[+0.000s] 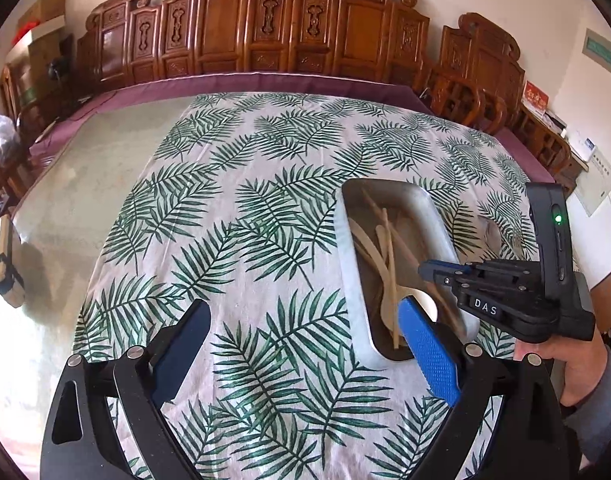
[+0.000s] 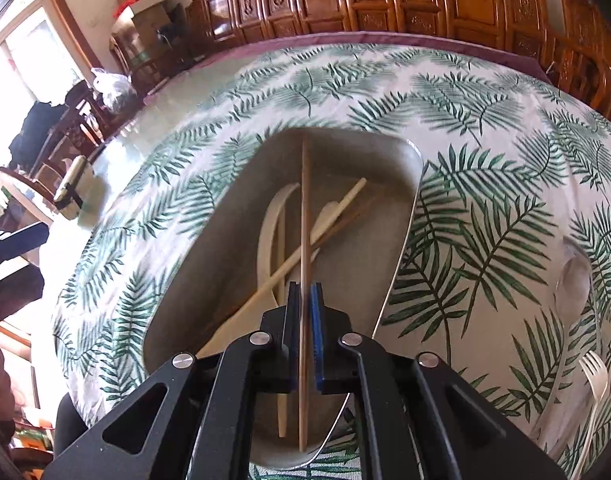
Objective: Organize utensils
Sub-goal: 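Lower the wooden chopstick into the grey tray and open the right tool, then move the right tool to the white plastic fork and grasp it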
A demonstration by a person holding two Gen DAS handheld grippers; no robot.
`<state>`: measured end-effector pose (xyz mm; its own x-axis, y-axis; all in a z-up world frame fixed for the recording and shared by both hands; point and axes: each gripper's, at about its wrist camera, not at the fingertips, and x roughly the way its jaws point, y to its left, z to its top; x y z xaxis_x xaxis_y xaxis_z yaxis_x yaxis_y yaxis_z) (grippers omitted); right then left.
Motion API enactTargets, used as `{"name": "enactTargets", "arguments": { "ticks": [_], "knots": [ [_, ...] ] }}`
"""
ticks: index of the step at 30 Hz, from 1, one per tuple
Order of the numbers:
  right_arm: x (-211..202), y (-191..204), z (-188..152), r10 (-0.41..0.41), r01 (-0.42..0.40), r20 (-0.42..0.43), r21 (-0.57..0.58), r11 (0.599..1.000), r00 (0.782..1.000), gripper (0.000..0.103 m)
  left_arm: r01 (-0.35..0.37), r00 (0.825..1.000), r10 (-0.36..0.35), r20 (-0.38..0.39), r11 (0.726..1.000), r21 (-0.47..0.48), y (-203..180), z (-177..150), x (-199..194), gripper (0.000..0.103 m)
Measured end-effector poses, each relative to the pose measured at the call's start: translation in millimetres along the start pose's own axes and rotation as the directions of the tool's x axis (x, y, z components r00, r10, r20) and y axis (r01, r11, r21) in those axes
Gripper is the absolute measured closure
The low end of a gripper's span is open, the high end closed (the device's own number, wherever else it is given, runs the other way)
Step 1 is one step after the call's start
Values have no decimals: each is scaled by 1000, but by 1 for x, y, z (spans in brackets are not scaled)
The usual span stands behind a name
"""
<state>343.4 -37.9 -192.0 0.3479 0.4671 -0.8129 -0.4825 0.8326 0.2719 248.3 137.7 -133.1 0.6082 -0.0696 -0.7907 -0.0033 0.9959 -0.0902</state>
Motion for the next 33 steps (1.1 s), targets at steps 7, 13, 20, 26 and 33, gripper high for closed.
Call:
{"name": "enactTargets", "arguments": {
  "ticks": [7,13,20,26,33],
  "knots": [
    [-38,-3,0,40,-39,62,-14,999,997,90,14,1000,-14,6,1000,15,-19,2,-5,12],
    [-75,-5,-1,53,-46,106,-65,997,993,90,25,1000,-26,7,999,42,-43,3,-7,12],
    [-119,-25,-15,14,-2,143,-84,996,990,89,42,999,-43,12,997,69,-74,3,-10,12],
    [-154,-64,-47,-68,81,155,-80,994,986,75,62,998,-64,8,993,105,-105,3,-9,12],
    [-167,-128,-90,-169,173,105,-33,984,980,72,94,996,-93,-11,988,126,-140,2,6,12]
  ]
}}
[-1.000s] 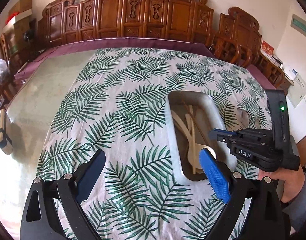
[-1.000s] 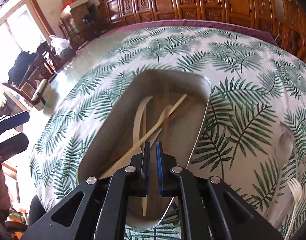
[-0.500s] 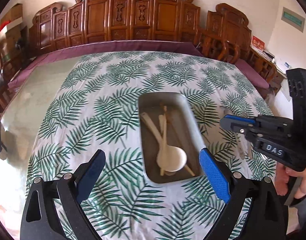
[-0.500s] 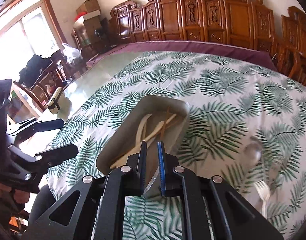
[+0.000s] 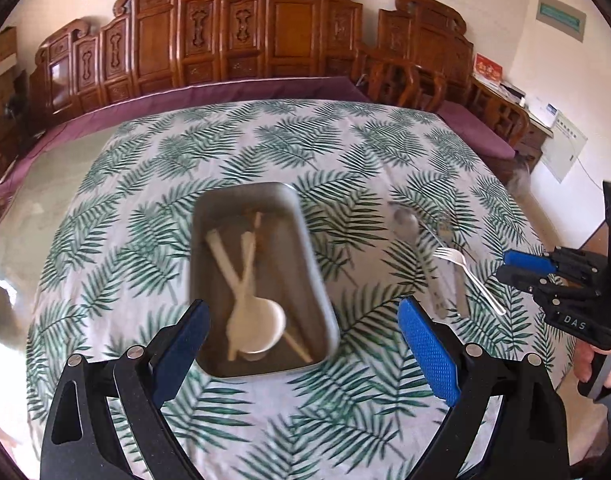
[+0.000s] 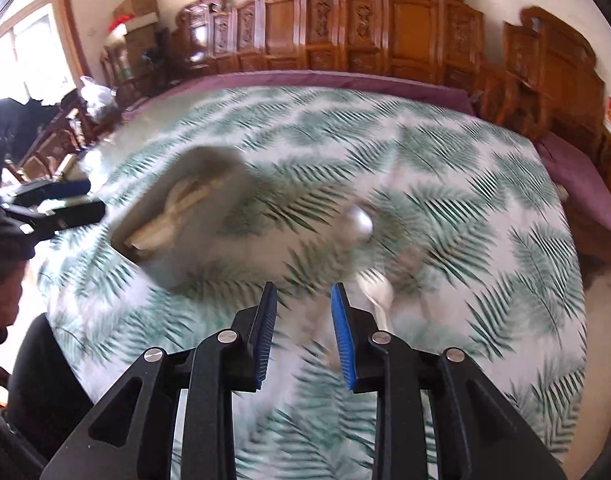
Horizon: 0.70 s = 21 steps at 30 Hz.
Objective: Organize utensils
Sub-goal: 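Move the right tool to the white plastic fork and grasp it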
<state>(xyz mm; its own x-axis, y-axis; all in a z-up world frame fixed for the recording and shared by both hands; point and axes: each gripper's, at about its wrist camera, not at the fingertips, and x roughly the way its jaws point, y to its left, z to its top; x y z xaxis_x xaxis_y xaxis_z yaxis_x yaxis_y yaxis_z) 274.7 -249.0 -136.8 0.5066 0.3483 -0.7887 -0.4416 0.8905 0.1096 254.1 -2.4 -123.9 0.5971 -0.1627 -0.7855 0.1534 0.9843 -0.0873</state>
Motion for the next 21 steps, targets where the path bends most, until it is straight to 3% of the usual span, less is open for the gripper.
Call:
{"name": "enactTargets", "arguments": {
  "ticks": [8,21],
  "knots": [
    [32,-55,-36,-61,65,-95,39,997,994,72,21,999,-20,-39,1000,18,-30,-1,25,12],
    [81,-60,-30,-48,50,-157,8,999,986,73,35,997,-32,-70,999,42,-56,1,50,12]
  ]
}}
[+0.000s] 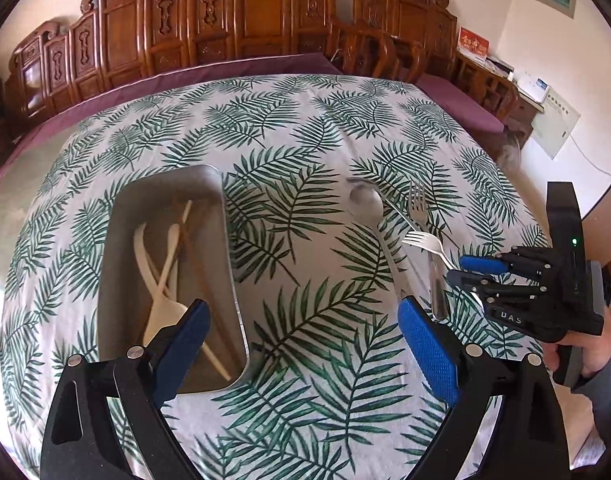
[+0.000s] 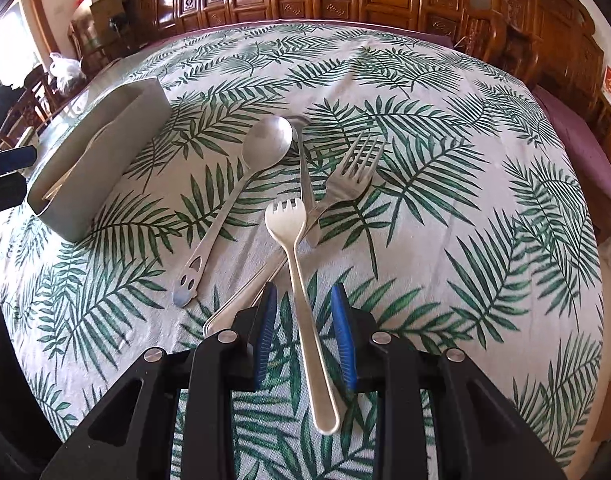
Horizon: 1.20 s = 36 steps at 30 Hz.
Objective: Organize utensils
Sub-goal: 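Move the right tool to the white plastic fork and grasp it, then grasp the metal spoon by its handle with the left tool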
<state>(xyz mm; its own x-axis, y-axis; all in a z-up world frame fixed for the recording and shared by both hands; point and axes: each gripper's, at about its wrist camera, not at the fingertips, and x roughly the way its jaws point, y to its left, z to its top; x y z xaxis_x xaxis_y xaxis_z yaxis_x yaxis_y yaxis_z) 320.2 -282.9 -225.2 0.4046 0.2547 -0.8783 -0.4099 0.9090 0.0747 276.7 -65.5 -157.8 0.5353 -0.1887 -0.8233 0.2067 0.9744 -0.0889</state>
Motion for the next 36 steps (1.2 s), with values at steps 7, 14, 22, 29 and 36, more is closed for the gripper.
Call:
{"name": "enactTargets", "arguments": {
  "ticks": [7,14,22,29,36],
  "knots": [
    [7,1,3,-24,23,-17,-51,998,1000,81,0,1000,-1,-26,1000,-16,-10,2,21,12],
    [-3,-2,0,34,-34,13,-62,998,999,94,-4,999,3,-47,1000,-15,-25,14,46,12],
    [-33,-18,-8,48,-47,77,-27,999,996,94,5,997,-7,-74,1000,-25,-43,32,86,12],
    [-36,-36,-20,19,-20,80,12,1000,997,94,28,997,-32,-68,998,-60,-48,60,118,13],
    [-31,-47,-28,19,-22,71,50,998,997,94,43,993,-52,-103,995,-86,-47,72,149,30]
  ]
}}
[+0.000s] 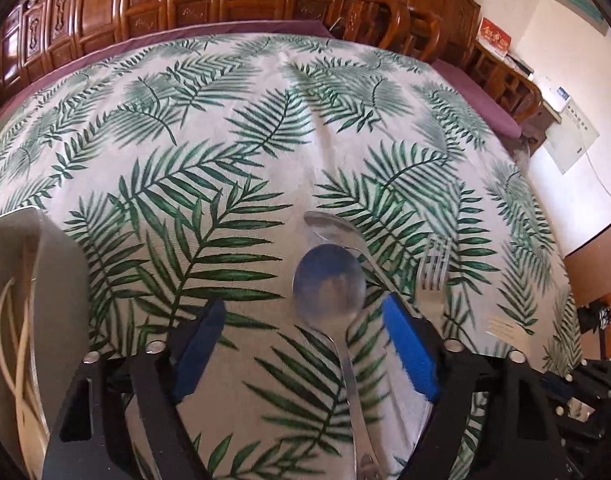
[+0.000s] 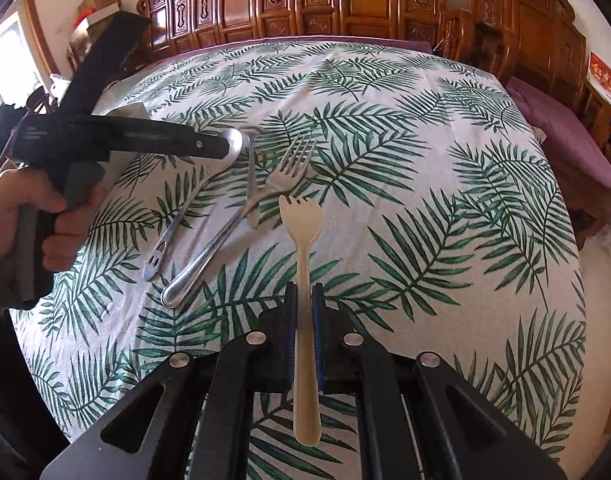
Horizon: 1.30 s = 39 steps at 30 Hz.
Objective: Organize utensils
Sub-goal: 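Grasp the metal spoon by its handle with the left tool, then carry the metal spoon into the grey tray and open the left tool while the right tool holds the fork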
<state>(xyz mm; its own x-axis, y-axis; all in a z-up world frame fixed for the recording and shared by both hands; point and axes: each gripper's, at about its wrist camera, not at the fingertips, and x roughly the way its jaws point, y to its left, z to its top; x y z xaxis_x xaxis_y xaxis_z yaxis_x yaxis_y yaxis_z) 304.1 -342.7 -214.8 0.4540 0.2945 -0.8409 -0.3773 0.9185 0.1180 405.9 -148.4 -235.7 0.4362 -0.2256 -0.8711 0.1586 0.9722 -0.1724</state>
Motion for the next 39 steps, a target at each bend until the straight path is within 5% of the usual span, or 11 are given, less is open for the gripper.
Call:
{"name": "enactTargets", "arguments": {
  "ticks": [5,8,10,13,18,39],
  "knots": [
    [1,-3,-4,3,-3,-5,12,1000,1000,94,-10,1000,9,20,999,32,-6,2,5,40],
    [2,-4,-5,3,-3,-10,20,1000,1000,94,-18,1000,16,25,998,61,-11,0,4,62],
    [2,-3,-6,4,-4,-12,23,1000,1000,94,-4,1000,3,12,998,59,-11,-1,3,89],
    [-1,3,-6,3,-3,-10,16,1000,1000,94,24,1000,-24,14,999,38,-6,-6,-5,97],
    [-10,14,-5,7,-7,1,13,1000,1000,94,76,997,-76,25,997,10,0,-12,-24,103],
    [-51,83,16,15,-14,89,-10,1000,996,94,25,991,-30,130,999,37,38,-30,-135,103]
  ]
}}
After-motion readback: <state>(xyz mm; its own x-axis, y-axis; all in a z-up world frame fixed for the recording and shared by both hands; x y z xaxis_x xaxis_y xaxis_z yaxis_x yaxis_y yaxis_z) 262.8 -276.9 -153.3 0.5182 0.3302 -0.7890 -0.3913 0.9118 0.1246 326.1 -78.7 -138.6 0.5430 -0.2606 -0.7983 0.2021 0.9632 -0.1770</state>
